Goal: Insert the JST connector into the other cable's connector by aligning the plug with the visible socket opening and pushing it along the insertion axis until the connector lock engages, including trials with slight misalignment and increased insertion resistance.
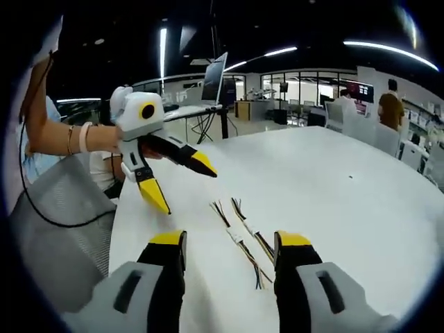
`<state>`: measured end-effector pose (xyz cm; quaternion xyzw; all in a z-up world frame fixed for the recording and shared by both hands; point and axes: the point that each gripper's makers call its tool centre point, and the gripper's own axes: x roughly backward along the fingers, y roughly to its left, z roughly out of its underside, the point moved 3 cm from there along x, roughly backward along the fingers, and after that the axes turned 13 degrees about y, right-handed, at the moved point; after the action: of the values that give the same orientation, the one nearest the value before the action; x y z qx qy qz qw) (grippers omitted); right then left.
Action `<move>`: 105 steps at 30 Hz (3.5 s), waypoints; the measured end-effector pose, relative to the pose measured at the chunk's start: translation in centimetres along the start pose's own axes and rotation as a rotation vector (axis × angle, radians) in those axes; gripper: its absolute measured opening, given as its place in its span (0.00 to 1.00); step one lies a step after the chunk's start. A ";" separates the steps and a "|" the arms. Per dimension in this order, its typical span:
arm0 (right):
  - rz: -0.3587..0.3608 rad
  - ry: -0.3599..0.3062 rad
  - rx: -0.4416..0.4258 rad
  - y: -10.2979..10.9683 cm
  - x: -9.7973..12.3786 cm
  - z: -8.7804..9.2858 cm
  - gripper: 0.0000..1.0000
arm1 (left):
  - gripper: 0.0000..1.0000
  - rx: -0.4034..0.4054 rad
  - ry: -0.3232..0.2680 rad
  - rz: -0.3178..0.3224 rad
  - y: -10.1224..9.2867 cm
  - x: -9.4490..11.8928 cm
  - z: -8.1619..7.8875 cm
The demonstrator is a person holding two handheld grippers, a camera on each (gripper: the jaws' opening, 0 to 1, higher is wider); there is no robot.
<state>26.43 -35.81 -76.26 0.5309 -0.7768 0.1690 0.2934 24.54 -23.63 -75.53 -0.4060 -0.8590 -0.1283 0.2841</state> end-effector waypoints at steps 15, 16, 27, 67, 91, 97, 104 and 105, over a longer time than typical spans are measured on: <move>0.055 -0.045 -0.046 0.9 2.2 -1.2 0.59 | 0.67 0.048 -0.041 -0.048 -0.4 1.9 -0.8; 0.057 -0.047 -0.052 0.9 2.3 -1.2 0.59 | 0.67 0.051 -0.043 -0.049 -0.4 2.0 -0.8; 0.076 -0.066 -0.066 1.7 3.2 -1.8 0.61 | 0.70 0.059 -0.053 -0.072 -0.9 3.0 -1.4; 0.121 -0.134 -0.151 4.5 6.7 -1.9 0.71 | 0.77 0.137 -0.112 -0.206 -2.7 7.7 -1.5; 0.133 -0.124 -0.163 5.9 8.2 -1.2 0.87 | 0.97 0.159 -0.090 -0.214 -5.0 8.5 -1.1; 0.134 -0.118 -0.162 6.1 8.3 -1.1 0.94 | 0.99 0.174 -0.089 -0.223 -5.2 8.8 -0.7; 0.137 -0.111 -0.162 6.1 8.4 -0.8 0.98 | 0.99 0.181 -0.081 -0.211 -5.6 9.1 -0.5; 0.137 -0.111 -0.164 6.2 8.4 -0.8 1.00 | 0.99 0.172 -0.076 -0.213 -5.7 9.1 -0.5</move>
<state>18.73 -39.11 -69.97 0.4592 -0.8376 0.0948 0.2803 15.72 -21.81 -69.68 -0.2911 -0.9154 -0.0681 0.2697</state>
